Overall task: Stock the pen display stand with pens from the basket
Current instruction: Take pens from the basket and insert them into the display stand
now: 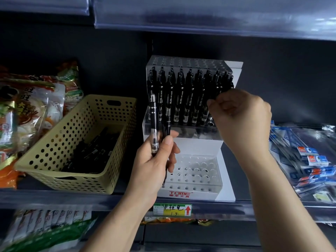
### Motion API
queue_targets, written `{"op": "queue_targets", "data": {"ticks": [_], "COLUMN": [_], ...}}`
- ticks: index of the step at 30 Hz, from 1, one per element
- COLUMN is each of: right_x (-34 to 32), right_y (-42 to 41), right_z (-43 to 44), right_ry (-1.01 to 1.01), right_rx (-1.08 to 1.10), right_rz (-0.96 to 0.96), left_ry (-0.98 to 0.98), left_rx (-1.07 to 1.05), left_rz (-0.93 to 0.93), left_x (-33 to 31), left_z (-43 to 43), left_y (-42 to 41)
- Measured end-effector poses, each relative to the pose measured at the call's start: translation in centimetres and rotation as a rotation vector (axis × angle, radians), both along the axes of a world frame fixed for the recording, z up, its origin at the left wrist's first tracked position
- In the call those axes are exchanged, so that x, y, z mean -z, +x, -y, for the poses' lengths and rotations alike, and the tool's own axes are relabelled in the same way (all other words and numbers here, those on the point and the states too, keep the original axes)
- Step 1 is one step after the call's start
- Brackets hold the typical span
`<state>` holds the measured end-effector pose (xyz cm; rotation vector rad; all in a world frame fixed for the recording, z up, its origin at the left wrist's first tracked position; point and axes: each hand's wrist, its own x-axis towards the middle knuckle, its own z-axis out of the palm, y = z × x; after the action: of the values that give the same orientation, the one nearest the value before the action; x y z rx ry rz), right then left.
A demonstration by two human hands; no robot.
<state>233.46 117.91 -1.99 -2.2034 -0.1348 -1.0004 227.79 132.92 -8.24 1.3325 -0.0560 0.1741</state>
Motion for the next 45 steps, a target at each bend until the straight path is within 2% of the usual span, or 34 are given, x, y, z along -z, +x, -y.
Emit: {"op": "queue_targets", "data": {"ticks": [5,12,17,22,26,28,32,34,39,45], "right_x": [0.2,0.0,0.1,-0.2,-0.8,-1.4,-1.2,-0.8,-0.2,-0.3], "right_y": [0.4,0.2,0.3,0.1,-0.8,-1.5,-2.5,-2.3,-1.3,-1.4], "right_z": [0.3,-0.1,-0.2,0.1,0.0,-0.3,-1.4,-1.2,-0.4,-0.1], "right_ry": [0.023,-0.119,-0.158,-0.142,-0.022,0.035,0.071,0.199,0.445,0.523], "right_rx": [-0.010,0.027,0.035,0.017,-0.009,-0.168,-0.689,-0.882,-1.085,-1.140], "right_rz": [-0.013,0.010,-0.045,-0.116,-0.106,-0.156,-0.568,-0.657,-0.636,-0.557], "left_ry": [0.010,-0.003,0.001,-0.039,-0.093,-0.114,-0.203,-0.254,-0.269,-0.296], "left_rx": [0.002,-0.001,0.001,0.033,0.098,0.126,0.240,0.291,0.394,0.405], "left_rz": [0.012,0.004,-0.010,-0.020,0.005,0.023,0.049,0.044,0.017,0.014], "left_x": [0.1,0.2,0.0,-0.1,-0.1,-0.2,-0.5,-0.7,-1.0,-1.0], "left_z": [0.0,0.1,0.3,0.1,0.1,0.2,0.2,-0.1,-0.4,-0.2], "left_y": [0.1,0.2,0.2,0.1,0.0,0.0,-0.1,-0.2,-0.5,-0.4]}}
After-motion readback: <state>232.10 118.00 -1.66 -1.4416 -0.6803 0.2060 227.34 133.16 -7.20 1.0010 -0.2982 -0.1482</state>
